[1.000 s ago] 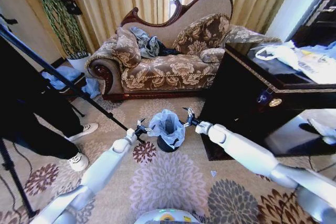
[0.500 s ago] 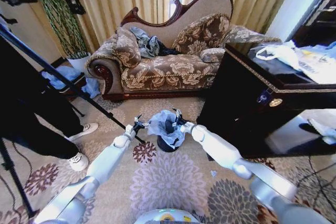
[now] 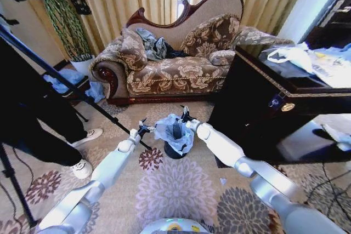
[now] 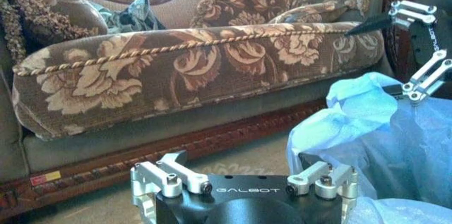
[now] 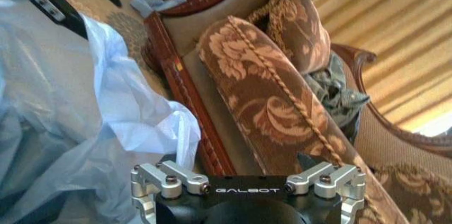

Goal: Place a garbage bag over the trash bin.

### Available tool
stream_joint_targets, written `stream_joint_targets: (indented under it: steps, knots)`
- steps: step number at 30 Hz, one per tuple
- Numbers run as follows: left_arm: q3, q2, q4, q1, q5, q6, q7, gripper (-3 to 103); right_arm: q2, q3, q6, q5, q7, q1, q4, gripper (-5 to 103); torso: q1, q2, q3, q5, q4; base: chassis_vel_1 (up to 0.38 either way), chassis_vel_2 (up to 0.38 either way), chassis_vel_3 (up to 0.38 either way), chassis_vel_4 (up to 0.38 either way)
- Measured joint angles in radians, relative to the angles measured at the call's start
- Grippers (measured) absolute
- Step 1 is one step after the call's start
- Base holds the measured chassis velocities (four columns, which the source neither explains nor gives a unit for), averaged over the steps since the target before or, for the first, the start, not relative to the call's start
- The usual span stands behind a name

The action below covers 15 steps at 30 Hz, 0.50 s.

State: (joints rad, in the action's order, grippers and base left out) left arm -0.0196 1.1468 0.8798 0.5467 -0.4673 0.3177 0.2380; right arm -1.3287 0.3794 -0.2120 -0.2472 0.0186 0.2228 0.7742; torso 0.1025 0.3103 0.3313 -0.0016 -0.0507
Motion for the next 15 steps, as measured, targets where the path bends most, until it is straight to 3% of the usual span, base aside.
stream_joint_targets:
  steps: [11,15]
  knots:
    - [-0.003,0.036,-0.073,-0.044,-0.002,0.025,-0.004,99,-0.059,-0.081,0.002,-0.054,0.000,-0.005,-0.102,100,0.000,0.000,0.000,0.0000,-0.0001,0.000,0.000,0.000,0.000]
    - [-0.002,0.055,-0.088,-0.045,-0.004,0.034,-0.020,99,-0.065,-0.116,0.003,-0.094,-0.044,0.005,-0.125,100,0.000,0.000,0.000,0.0000,-0.0001,0.000,0.000,0.000,0.000]
